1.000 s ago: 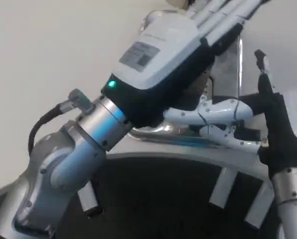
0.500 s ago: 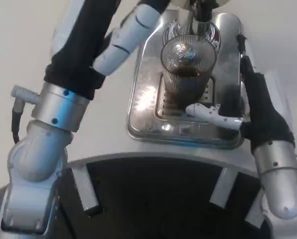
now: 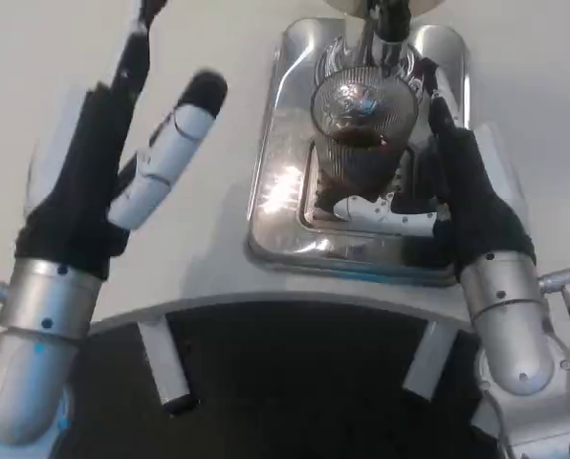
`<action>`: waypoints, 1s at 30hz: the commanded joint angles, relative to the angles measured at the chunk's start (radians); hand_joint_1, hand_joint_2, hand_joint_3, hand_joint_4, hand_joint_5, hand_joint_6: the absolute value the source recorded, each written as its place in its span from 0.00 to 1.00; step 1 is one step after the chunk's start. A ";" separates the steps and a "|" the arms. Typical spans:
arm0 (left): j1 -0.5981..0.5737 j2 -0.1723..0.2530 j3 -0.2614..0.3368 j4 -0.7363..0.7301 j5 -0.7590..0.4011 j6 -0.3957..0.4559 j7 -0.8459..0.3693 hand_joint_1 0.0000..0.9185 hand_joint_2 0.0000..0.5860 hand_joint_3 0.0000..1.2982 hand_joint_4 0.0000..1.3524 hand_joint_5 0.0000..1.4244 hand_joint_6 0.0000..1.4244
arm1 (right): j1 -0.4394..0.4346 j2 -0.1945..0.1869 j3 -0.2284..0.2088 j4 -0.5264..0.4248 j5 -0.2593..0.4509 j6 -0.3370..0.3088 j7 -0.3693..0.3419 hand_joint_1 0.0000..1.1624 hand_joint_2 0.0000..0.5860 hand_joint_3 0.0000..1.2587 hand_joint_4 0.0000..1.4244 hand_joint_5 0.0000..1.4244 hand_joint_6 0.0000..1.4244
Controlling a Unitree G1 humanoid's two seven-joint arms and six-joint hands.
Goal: Grasp the cup under the faucet to collect the drink, then remove the cup.
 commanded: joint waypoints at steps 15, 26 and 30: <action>0.081 0.016 -0.027 -0.019 0.063 0.018 0.002 0.00 0.36 0.00 0.00 0.00 0.00 | -0.004 0.021 0.035 0.117 0.040 -0.103 -0.076 0.87 0.14 0.04 0.03 0.03 0.11; 0.065 0.021 -0.015 0.003 0.060 0.037 0.006 0.00 0.35 0.00 0.00 0.00 0.00 | -0.053 0.027 0.043 0.201 0.052 -0.147 -0.111 0.87 0.17 0.07 0.04 0.05 0.12; 0.053 0.024 -0.010 0.020 0.056 0.037 0.006 0.00 0.35 0.00 0.00 0.00 0.00 | -0.084 0.030 0.050 0.219 0.040 -0.150 -0.132 0.91 0.27 0.11 0.08 0.09 0.19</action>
